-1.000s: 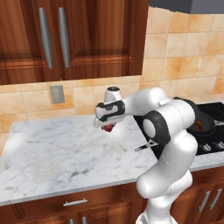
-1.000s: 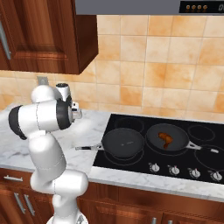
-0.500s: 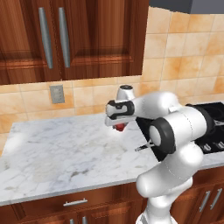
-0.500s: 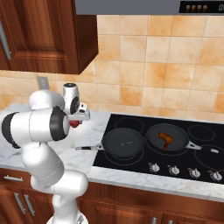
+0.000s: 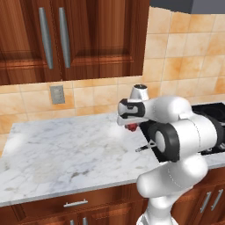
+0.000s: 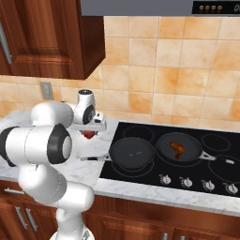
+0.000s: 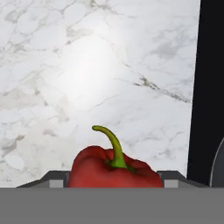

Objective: Place both pans onto different burners. Then place the bell pepper and the chicken drumstick on different pans.

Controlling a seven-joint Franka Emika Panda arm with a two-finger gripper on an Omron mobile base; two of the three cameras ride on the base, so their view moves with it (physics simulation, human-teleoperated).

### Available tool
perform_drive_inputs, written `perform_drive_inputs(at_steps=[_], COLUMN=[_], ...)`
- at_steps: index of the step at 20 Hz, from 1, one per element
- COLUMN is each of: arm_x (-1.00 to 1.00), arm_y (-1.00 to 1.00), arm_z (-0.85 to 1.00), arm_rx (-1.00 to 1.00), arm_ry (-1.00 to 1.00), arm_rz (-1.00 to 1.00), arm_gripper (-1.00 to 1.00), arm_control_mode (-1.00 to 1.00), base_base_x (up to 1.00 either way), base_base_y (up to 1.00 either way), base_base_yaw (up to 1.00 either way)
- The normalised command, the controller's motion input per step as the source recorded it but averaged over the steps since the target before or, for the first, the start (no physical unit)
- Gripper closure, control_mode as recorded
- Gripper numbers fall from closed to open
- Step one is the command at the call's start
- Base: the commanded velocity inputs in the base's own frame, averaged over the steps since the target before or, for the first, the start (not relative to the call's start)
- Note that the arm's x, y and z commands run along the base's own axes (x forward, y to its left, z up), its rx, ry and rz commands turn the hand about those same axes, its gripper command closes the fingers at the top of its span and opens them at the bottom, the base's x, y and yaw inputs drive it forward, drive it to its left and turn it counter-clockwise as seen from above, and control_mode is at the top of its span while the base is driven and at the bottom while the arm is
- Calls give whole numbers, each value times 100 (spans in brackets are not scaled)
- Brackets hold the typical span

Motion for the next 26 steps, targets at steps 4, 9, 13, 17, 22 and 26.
perform_drive_inputs(at_steps=[4,9,13,17,22,26], arm_x=[-16,-20,-11,-4,0,0], arm_y=[-44,-43,-47,-53,-65,-55], arm_z=[19,18,15,4,0,-12], arm_rx=[-2,-1,-1,-3,-1,0], arm_ry=[4,7,9,7,1,0], arm_rz=[-10,-11,-13,-12,-6,-4], arm_gripper=[100,100,100,100,100,100], arm_control_mode=[-100,-100,-100,-100,-100,-100], base_base_x=[0,0,0,0,0,0], base_base_y=[0,0,0,0,0,0], base_base_yaw=[0,0,0,0,0,0])
